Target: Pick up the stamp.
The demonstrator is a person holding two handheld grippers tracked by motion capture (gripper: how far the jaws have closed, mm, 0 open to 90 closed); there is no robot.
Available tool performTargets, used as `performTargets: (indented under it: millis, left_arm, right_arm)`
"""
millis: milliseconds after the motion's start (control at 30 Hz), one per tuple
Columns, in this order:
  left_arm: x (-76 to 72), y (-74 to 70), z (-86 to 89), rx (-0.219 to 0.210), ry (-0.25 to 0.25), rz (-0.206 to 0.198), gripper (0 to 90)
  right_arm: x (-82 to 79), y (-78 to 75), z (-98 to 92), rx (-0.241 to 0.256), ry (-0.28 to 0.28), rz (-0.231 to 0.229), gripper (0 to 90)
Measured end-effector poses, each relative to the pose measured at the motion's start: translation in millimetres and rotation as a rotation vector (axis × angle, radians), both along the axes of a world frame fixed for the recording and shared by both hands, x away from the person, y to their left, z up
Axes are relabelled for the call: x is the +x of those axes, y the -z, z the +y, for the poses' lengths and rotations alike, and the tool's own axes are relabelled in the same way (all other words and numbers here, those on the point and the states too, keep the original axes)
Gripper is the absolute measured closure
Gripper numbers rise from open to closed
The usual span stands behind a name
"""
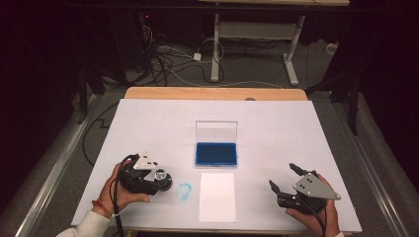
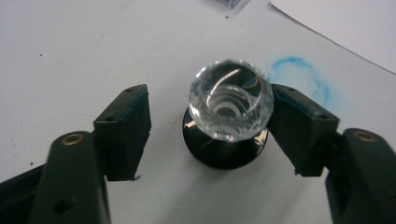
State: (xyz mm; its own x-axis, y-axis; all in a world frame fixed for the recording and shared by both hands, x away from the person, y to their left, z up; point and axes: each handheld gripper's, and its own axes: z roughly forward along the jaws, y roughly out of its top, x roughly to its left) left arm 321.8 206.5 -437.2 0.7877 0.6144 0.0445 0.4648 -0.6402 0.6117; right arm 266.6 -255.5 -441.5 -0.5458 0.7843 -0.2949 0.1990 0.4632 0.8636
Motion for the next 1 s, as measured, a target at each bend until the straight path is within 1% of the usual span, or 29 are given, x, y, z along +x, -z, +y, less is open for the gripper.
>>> performTargets:
  millis: [167,200,267,400,467,500,567,667,933,1000]
  left_arm:
    - [3.1,1.4,-5.5,0.024,0.012,0.006,39.1]
    - [3.0,1.8,-5.8,0.022,0.013,0.005,39.3]
    - [2.8,1.9,-6.0,0.018,0.02,0.011,43.2]
    - [2.2,1.5,-6.3,0.017,0.031,0.008,49.8]
    - [1.8,1.9,-6.8,0.024,0.036,0.013,51.0]
    - [1.1,1.9,-7.1,0.027,0.048,0.013,53.5]
    - [0.8,1.7,-7.6,0.034,0.047,0.01,53.9]
    - [-0.6,1.7,-8.8,0.042,0.047,-0.005,54.4]
    - [-2.0,1.1,-7.6,0.032,0.038,-0.019,54.6]
    - [-2.0,0.2,-7.2,0.031,0.036,-0.022,54.6]
  right_arm:
    - [0.1,0.4,0.2,-0.003,-0.002,0.0,20.9]
    - [0.1,0.4,0.1,-0.002,-0.001,-0.001,20.8]
    - [-0.1,0.3,0.0,-0.004,-0.003,-0.001,20.9]
    - [0.0,0.4,0.5,-0.007,-0.002,-0.003,21.0]
    - [-0.1,0.5,0.8,-0.01,0.001,-0.002,21.4]
    - [-0.1,0.5,0.8,-0.009,0.002,-0.003,21.7]
    - [-0.1,0.5,0.8,-0.009,0.002,-0.003,21.7]
    - [-0.4,0.3,1.1,-0.01,0.0,-0.008,21.7]
    - [0.1,0.7,1.2,-0.018,0.005,-0.011,23.0]
    - [0.4,0.3,0.1,-0.011,0.009,-0.015,22.7]
